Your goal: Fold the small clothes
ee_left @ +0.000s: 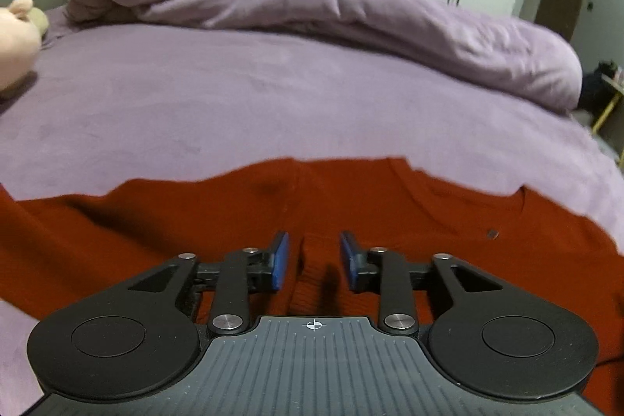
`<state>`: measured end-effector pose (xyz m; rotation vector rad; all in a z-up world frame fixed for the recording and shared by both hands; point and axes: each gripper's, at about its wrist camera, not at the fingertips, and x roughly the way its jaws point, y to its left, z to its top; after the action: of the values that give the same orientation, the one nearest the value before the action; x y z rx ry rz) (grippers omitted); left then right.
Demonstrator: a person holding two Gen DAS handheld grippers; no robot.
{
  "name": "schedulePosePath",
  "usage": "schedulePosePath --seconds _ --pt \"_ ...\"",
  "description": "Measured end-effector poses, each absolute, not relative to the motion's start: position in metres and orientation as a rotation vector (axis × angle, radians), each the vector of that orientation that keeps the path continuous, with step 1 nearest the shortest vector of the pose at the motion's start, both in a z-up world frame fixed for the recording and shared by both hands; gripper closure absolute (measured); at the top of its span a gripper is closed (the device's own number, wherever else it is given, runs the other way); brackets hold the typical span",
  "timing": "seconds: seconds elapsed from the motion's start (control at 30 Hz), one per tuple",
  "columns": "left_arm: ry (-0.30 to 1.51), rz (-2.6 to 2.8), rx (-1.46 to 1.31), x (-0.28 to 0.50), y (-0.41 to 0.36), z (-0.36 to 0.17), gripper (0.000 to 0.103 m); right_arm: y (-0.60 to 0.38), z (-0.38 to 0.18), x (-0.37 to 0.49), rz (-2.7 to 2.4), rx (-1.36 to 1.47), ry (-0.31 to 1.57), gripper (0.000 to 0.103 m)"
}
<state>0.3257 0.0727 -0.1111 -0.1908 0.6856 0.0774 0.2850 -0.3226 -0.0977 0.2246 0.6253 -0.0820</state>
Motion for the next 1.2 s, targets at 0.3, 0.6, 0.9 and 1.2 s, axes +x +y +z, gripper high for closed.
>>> schedulePosePath --seconds 0.3,0.6,0.9,1.2 --pt "0.761 -0.021 -0.061 0.356 0.039 -0.142 0.043 -0.294 -0.13 0.309 -0.138 -0.062 0.668 0.1" --pt "0.76 -0.019 -0.16 0.338 0.048 -0.137 0.04 -0.291 -0.113 0.287 -0.05 0.005 0.643 0.099" --pt "0.776 0.011 -0.124 0.342 0.05 -0.15 0.018 -0.278 -0.131 0.266 0.01 -0.119 0.692 0.103" --pt "0.784 0.012 -0.109 0.344 0.054 -0.152 0.011 -0.266 -0.135 0.258 -0.003 -0.211 0.669 0.103"
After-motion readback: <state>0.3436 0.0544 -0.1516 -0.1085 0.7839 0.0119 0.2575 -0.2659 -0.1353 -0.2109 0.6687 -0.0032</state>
